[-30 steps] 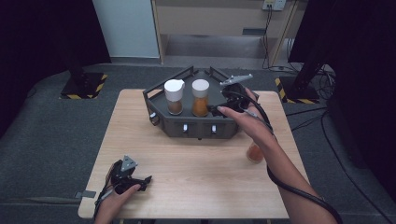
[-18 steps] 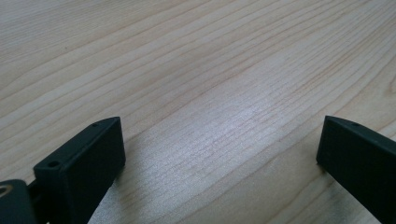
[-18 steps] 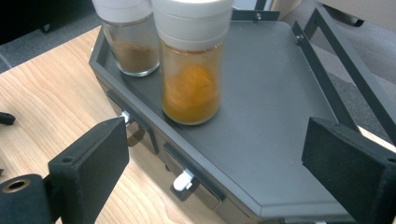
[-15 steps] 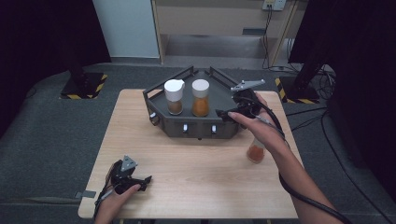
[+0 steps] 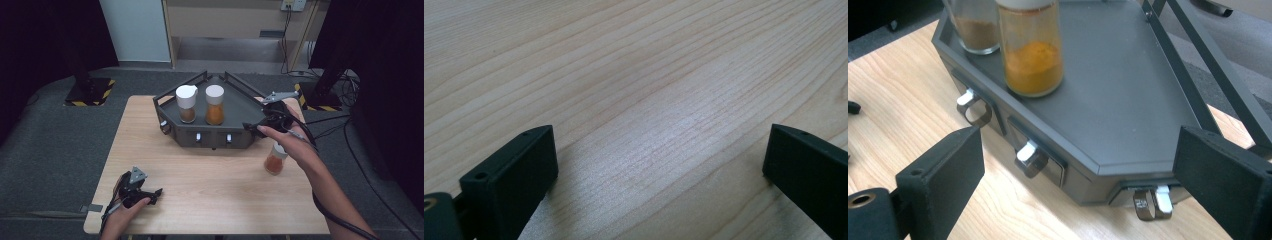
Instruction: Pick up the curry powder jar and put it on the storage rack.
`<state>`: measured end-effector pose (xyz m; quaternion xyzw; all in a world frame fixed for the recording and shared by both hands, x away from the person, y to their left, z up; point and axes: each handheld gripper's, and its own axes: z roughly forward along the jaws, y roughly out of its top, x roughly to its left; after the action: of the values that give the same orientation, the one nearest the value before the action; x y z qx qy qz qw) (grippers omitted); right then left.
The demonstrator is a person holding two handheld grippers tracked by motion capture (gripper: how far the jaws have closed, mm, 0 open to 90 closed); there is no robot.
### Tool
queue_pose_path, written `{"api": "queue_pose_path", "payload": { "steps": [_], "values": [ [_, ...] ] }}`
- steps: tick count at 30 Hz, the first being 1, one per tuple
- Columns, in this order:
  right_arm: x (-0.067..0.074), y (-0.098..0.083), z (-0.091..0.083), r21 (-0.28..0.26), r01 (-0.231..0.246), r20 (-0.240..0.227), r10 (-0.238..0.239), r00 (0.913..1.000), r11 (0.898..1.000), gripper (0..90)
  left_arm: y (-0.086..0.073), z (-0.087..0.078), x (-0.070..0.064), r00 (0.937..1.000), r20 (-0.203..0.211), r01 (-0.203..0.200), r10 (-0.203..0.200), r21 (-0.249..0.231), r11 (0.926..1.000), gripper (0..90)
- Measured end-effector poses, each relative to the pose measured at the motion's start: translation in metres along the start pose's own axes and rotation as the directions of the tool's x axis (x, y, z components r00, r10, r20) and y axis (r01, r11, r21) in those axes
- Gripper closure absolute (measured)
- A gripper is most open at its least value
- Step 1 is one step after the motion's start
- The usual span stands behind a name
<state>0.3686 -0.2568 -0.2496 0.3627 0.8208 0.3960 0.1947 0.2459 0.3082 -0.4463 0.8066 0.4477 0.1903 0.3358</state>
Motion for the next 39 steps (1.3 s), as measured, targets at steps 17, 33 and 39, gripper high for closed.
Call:
{"api": "queue_pose_path", "payload": {
  "steps": [17, 33, 39],
  "values": [
    [-0.010, -0.020, -0.017, 0.004, -0.011, 0.022, 0.011, 0.9997, 1.000, 5.7, 0.000, 0.000, 0.000, 1.0000, 0.000, 0.001, -0.001, -0.001, 1.0000, 0.0],
    [-0.016, -0.042, -0.029, 0.004, -0.033, 0.046, 0.033, 0.9984, 0.999, 4.6, 0.000, 0.000, 0.000, 1.0000, -0.001, 0.000, 0.000, -0.001, 1.0000, 0.0],
    [-0.020, -0.049, -0.036, -0.004, -0.041, 0.049, 0.041, 0.9979, 0.999, 4.6, 0.000, 0.000, 0.000, 1.0000, -0.001, 0.001, -0.001, -0.001, 1.0000, 0.0]
  ]
}}
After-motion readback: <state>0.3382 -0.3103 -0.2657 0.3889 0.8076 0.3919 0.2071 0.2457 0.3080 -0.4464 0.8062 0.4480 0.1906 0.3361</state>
